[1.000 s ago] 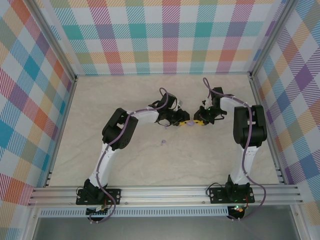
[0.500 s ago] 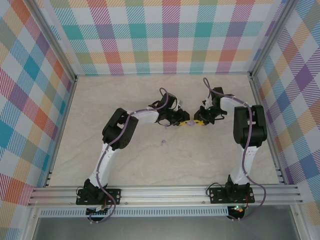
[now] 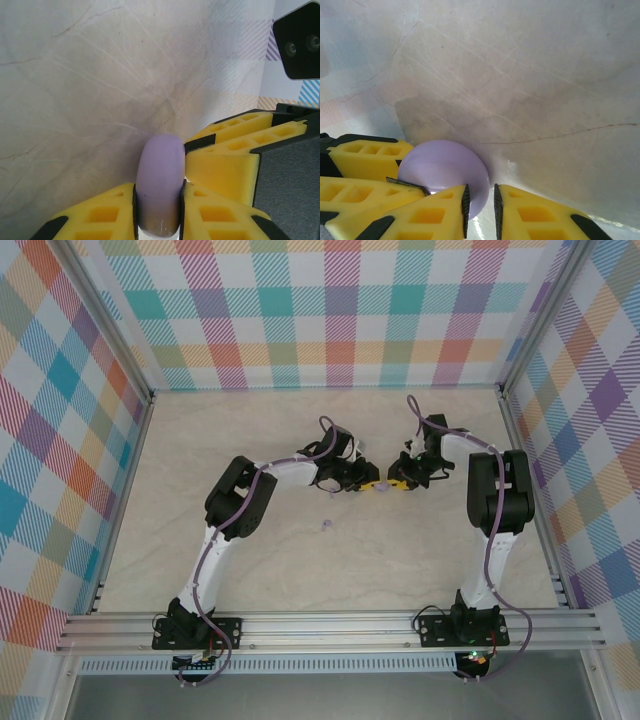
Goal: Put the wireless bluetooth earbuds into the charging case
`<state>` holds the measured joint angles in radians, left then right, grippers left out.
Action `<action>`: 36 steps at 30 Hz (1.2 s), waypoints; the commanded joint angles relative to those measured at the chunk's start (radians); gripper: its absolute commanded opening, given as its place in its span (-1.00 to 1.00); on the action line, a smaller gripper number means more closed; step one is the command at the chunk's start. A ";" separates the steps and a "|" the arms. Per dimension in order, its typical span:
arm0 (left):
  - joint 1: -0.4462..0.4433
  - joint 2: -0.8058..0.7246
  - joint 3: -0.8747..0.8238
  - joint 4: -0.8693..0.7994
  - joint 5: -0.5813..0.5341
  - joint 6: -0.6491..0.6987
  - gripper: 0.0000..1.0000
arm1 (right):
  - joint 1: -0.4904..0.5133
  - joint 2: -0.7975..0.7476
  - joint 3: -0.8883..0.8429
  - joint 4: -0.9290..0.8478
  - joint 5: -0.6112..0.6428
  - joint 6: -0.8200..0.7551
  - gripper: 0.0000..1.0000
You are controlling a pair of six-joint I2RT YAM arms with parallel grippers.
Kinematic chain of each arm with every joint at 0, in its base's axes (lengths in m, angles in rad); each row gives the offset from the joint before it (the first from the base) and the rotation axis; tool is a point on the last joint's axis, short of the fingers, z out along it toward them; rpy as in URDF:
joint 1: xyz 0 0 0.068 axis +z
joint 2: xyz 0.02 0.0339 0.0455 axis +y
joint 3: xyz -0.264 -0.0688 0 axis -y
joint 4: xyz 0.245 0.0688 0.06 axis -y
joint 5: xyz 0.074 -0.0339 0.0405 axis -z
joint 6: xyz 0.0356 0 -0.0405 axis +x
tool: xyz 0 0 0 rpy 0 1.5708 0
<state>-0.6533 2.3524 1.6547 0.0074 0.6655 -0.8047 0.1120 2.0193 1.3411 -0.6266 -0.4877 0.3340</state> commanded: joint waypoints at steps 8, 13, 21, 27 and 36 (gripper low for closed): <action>0.011 -0.071 -0.075 0.036 -0.011 0.019 -0.58 | -0.051 -0.155 -0.078 0.078 -0.102 0.037 -0.44; 0.056 -0.193 -0.176 0.114 -0.006 0.043 -0.58 | -0.098 -0.304 -0.141 0.114 -0.185 0.028 -0.37; 0.088 -0.391 -0.267 0.155 0.050 0.136 -0.57 | -0.123 -0.427 -0.186 0.205 -0.417 0.006 -0.20; 0.094 -0.525 -0.320 0.240 0.129 0.160 -0.57 | -0.123 -0.471 -0.188 0.256 -0.590 0.003 0.04; 0.089 -0.647 -0.337 0.239 0.203 0.207 -0.56 | -0.098 -0.579 -0.171 0.281 -0.701 -0.018 0.19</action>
<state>-0.5606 1.7454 1.3300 0.2169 0.8158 -0.6338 -0.0048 1.4757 1.1572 -0.3729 -1.1118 0.3515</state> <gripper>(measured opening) 0.220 0.594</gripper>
